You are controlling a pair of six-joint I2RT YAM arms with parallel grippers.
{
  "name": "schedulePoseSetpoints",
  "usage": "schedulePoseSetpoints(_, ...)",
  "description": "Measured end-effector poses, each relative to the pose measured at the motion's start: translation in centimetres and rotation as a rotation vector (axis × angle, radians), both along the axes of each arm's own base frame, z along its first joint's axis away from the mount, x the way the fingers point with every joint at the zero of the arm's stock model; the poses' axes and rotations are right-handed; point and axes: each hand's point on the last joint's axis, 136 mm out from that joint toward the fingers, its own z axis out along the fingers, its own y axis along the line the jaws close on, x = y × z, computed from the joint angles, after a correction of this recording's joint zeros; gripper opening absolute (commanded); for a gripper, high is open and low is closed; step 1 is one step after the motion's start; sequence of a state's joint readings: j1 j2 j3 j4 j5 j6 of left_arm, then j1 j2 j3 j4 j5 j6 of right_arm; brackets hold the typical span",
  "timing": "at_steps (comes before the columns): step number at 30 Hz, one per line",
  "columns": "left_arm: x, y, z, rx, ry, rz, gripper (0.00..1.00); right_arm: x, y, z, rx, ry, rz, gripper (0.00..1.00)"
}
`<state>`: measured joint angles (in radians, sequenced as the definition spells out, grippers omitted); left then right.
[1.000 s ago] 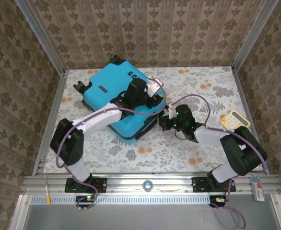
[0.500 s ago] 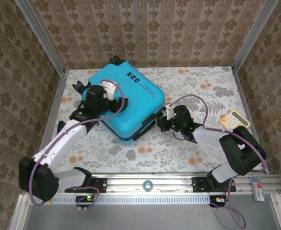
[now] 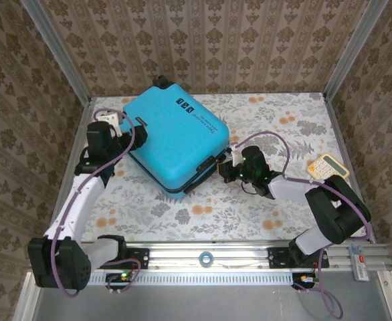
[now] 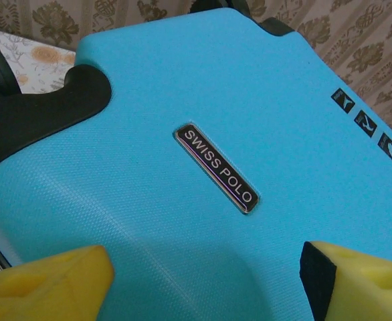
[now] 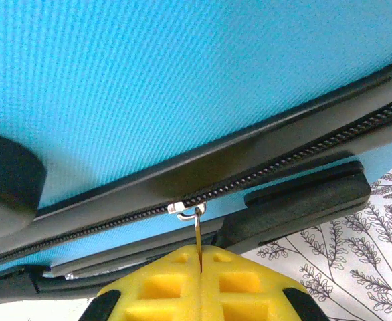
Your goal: Pack the luggage
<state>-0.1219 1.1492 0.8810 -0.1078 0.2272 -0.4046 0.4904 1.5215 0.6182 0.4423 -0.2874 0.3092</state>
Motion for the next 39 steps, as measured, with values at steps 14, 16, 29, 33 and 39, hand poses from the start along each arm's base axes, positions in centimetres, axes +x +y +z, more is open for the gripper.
schedulePoseSetpoints(14,11.3,-1.0,0.4,-0.028,-0.004,-0.068,0.68,-0.1,0.7,1.8,0.007,-0.083,0.003,0.00)
schedulePoseSetpoints(16,12.2,-1.3,0.3,-0.003,0.006,-0.072,0.71,-0.1,0.7,1.8,0.002,-0.085,-0.004,0.00)
schedulePoseSetpoints(29,6.2,-14.8,3.5,0.443,0.027,-0.220,0.77,0.3,0.7,1.2,0.010,-0.072,-0.026,0.00)
schedulePoseSetpoints(33,5.9,-20.8,4.1,0.551,-0.005,-0.300,0.77,0.4,0.9,1.0,0.015,-0.073,-0.024,0.00)
schedulePoseSetpoints(39,6.7,-27.9,1.5,0.721,-0.006,-0.380,0.78,0.6,1.1,0.9,0.027,-0.074,-0.028,0.03)
